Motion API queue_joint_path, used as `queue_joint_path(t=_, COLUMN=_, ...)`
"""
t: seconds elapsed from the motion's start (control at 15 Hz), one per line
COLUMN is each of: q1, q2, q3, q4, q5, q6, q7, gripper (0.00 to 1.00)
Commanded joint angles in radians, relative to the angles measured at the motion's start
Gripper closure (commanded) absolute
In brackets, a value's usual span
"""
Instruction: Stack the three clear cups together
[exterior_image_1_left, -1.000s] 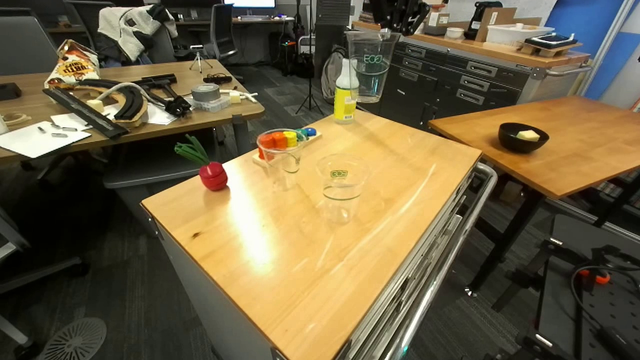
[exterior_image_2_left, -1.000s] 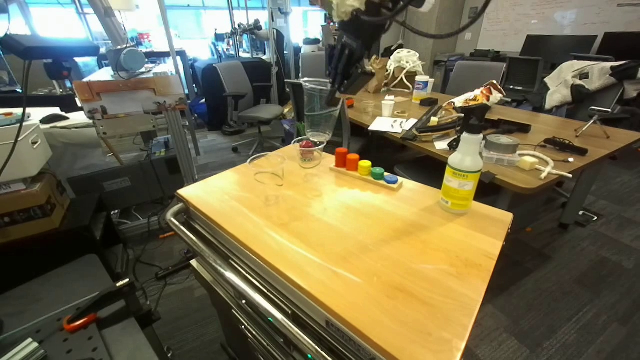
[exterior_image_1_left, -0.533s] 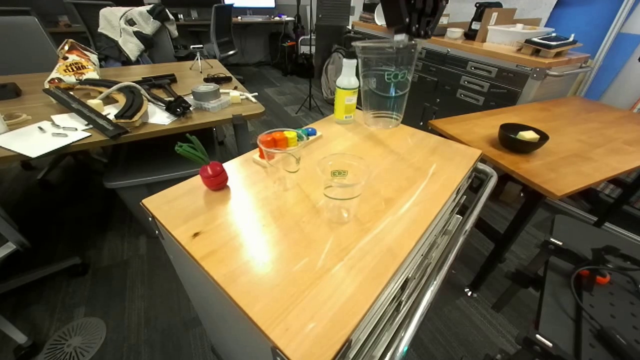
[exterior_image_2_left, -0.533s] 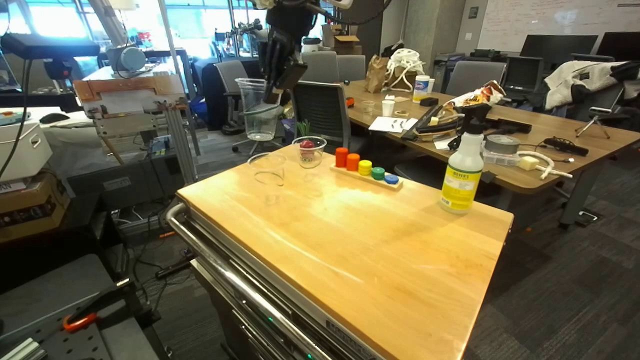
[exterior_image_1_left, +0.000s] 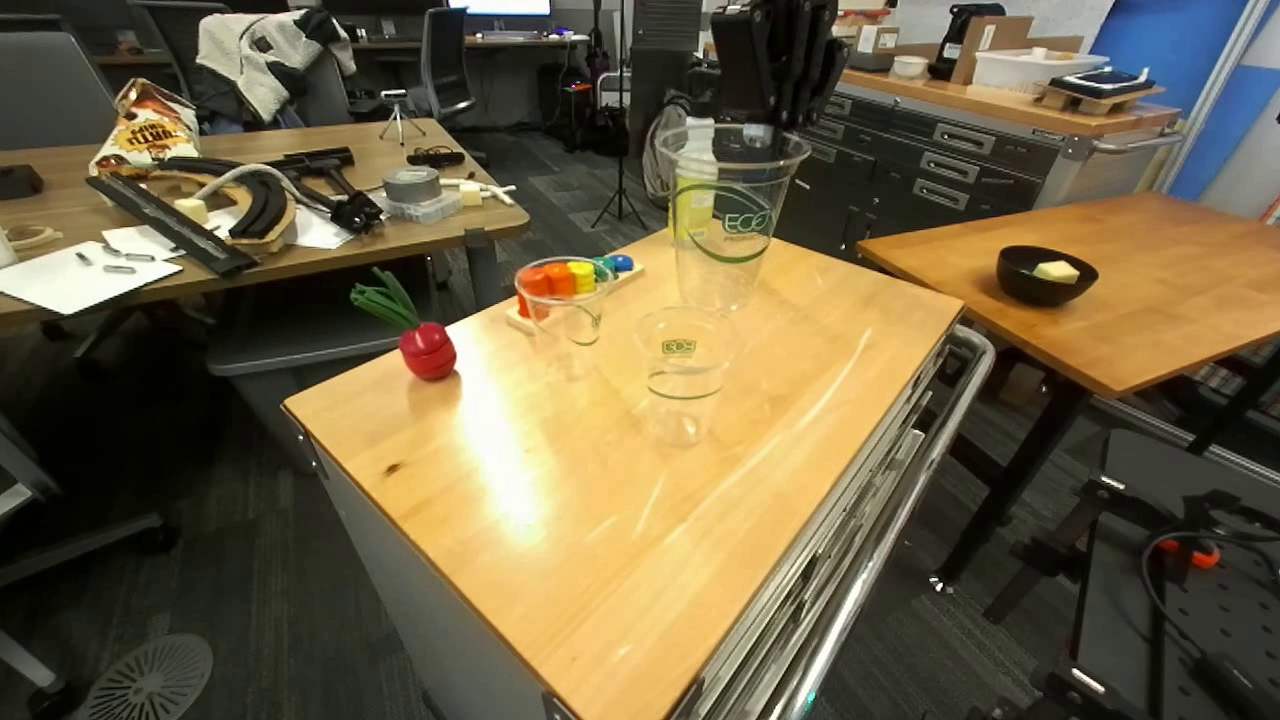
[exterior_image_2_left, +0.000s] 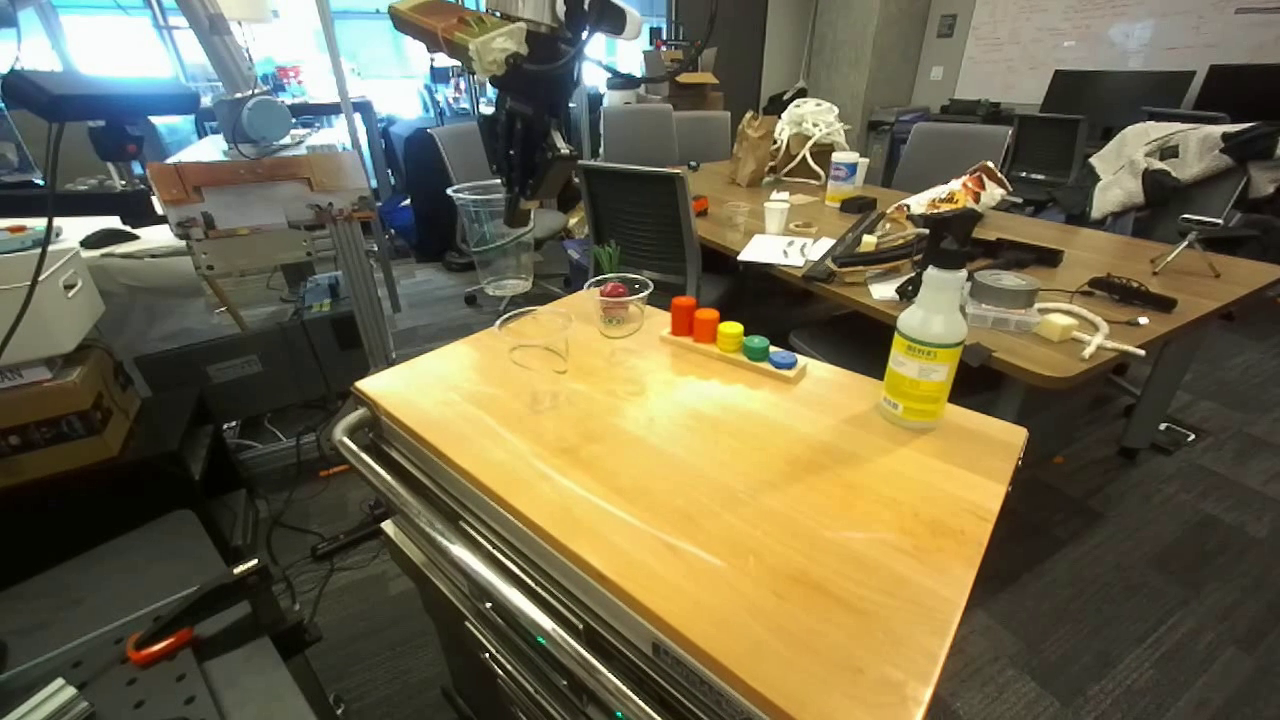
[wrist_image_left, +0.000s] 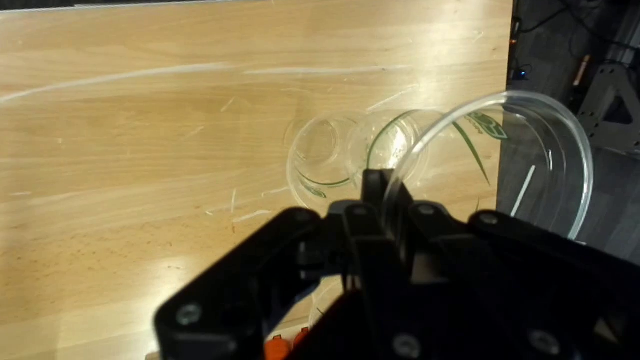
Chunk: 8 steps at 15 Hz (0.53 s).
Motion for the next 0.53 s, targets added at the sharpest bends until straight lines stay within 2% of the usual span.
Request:
queue_joint_path(t=0.0, q1=0.004, q2=-0.010, q3=0.000, q4=-0.030, q5=-0.020, q6=0.062, q7=-0.031, gripper=0.99)
queue_joint_path(t=0.47, q1=-0.005, q2=0.075, q3=-0.007, q4=-0.004, q5=-0.001, q6=0.102, q7=-0.099, gripper=0.99)
